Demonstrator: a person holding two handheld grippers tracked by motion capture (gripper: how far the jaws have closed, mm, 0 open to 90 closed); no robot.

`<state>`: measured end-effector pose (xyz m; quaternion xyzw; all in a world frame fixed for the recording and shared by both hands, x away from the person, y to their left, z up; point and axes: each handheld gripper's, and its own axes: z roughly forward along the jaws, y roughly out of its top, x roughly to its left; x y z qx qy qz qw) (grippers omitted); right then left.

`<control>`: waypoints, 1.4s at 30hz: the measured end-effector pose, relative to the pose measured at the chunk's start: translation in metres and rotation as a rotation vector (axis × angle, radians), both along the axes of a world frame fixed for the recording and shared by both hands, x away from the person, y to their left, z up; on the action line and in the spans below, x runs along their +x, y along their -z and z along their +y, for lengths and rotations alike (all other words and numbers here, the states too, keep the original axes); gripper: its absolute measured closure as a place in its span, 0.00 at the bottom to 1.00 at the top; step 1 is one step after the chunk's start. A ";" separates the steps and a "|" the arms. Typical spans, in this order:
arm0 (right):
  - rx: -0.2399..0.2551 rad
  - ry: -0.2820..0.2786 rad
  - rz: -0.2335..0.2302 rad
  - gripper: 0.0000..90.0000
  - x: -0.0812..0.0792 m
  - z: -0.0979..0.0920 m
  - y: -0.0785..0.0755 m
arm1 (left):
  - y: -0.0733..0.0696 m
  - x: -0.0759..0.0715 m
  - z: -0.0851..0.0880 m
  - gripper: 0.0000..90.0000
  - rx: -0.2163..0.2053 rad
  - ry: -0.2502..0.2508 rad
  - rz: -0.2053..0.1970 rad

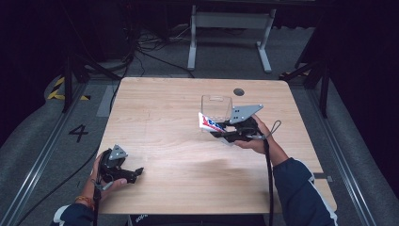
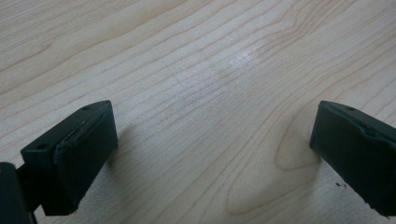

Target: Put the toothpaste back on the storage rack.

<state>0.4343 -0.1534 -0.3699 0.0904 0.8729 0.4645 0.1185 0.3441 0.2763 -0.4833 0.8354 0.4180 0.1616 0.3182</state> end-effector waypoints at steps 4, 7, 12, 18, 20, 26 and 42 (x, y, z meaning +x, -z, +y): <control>0.043 0.019 -0.013 0.75 0.002 -0.005 -0.008 | 0.000 0.000 0.000 0.01 0.000 0.000 0.000; 0.056 0.036 -0.020 0.75 0.004 -0.006 -0.012 | 0.000 0.000 0.000 0.01 0.000 0.000 0.000; 0.072 0.059 -0.034 0.75 0.010 -0.007 -0.018 | 0.000 0.000 0.000 0.01 0.000 0.001 0.000; 0.111 0.088 -0.048 0.74 0.022 -0.006 -0.027 | 0.000 0.000 0.000 0.01 0.000 0.001 0.000; 0.112 0.095 -0.050 0.74 0.023 -0.006 -0.028 | 0.000 0.000 0.000 0.01 0.000 0.001 0.001; 0.117 0.126 -0.045 0.74 0.036 -0.004 -0.029 | 0.000 0.000 0.000 0.01 0.000 0.001 0.000; 0.143 0.196 -0.056 0.74 0.058 0.007 -0.032 | 0.000 0.000 0.000 0.01 -0.002 0.001 0.003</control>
